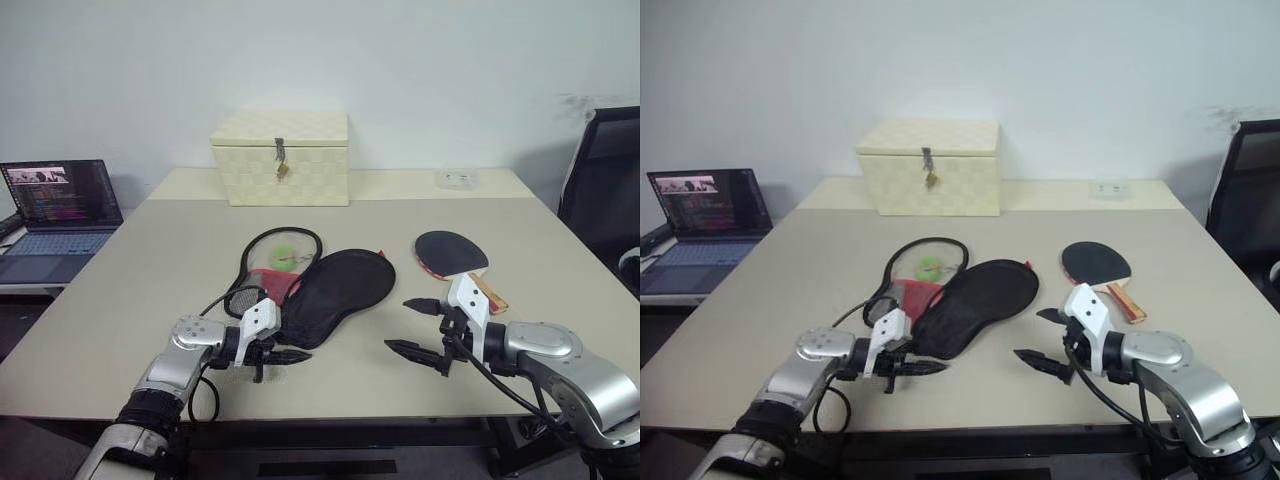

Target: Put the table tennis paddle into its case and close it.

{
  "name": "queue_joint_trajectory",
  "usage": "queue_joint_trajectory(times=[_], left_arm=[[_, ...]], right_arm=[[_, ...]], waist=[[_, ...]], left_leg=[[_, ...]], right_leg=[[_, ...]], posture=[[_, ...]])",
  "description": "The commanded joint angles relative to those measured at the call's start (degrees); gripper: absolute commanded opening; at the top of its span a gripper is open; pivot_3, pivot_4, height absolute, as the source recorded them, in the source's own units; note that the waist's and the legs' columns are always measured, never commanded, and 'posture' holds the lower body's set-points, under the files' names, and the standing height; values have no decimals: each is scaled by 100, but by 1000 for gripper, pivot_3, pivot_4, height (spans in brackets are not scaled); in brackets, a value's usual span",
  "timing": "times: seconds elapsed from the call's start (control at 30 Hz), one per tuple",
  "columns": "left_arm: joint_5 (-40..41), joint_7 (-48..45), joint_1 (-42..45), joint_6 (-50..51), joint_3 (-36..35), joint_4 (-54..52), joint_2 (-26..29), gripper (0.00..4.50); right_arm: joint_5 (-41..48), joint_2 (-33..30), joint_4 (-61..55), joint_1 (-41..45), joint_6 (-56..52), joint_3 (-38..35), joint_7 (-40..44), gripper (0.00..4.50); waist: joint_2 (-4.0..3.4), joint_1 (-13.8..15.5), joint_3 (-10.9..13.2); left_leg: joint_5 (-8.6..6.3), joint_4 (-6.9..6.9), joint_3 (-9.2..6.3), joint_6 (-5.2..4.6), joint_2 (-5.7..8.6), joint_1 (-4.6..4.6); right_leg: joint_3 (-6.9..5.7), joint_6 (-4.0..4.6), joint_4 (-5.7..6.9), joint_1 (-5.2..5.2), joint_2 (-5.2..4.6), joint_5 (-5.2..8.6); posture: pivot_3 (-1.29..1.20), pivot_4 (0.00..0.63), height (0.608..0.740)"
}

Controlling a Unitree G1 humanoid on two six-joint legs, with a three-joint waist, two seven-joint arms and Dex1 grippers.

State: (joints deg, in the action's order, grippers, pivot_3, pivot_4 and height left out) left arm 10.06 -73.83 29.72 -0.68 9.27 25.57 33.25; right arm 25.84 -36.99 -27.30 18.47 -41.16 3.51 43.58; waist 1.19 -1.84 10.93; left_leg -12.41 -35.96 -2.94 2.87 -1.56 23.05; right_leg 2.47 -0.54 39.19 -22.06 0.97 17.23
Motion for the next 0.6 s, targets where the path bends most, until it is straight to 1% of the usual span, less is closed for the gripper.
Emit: queue_joint_trajectory(times=[0.03, 0.17, 0.23, 0.33, 0.47, 0.6], left_arm=[[35, 160, -92, 254, -11, -224, -121, 28], [13, 440, -136, 526, 32, -577, -321, 28], [-19, 611, -188, 730, 201, -873, -582, 28], [-167, 867, -153, 881, 434, -985, -956, 28], [-451, 1286, 153, 900, 672, -621, -1538, 28], [-644, 1692, 575, 831, 736, -77, -2054, 28]], right_arm=[[-15, -21, -73, 90, 151, -86, -15, 4500], [-31, -59, -55, 84, 170, -91, -11, 4500], [-27, -124, -30, 68, 171, -143, 25, 4500], [-14, -259, 16, 39, 186, -226, 104, 4500], [27, -541, 90, -51, 241, -400, 276, 4500], [24, -724, 154, -109, 295, -512, 385, 4500]], waist=[[0, 1, 0], [0, 7, 0], [0, 28, 0], [1, 66, -1], [1, 113, -2], [4, 132, -3]], left_leg=[[0, 0, 0, 0, 0, 0], [0, -1, -2, 0, 0, 0], [0, -3, -6, 0, 0, 2], [0, -7, -10, 0, 6, 5], [1, -14, -9, -1, 12, 6], [1, -16, -7, -1, 19, -5]], right_leg=[[0, 0, 0, 1, 0, 0], [0, -1, 0, 2, -1, -1], [0, -2, 0, 3, -2, -1], [0, -10, -5, 7, -8, -5], [-3, -22, -11, 13, -10, -12], [-4, -26, -17, 29, -10, -14]], posture=[[0, 150, 740], [0, 150, 740], [0, 150, 740], [0, 150, 740], [0, 150, 740], [0, 150, 740]])
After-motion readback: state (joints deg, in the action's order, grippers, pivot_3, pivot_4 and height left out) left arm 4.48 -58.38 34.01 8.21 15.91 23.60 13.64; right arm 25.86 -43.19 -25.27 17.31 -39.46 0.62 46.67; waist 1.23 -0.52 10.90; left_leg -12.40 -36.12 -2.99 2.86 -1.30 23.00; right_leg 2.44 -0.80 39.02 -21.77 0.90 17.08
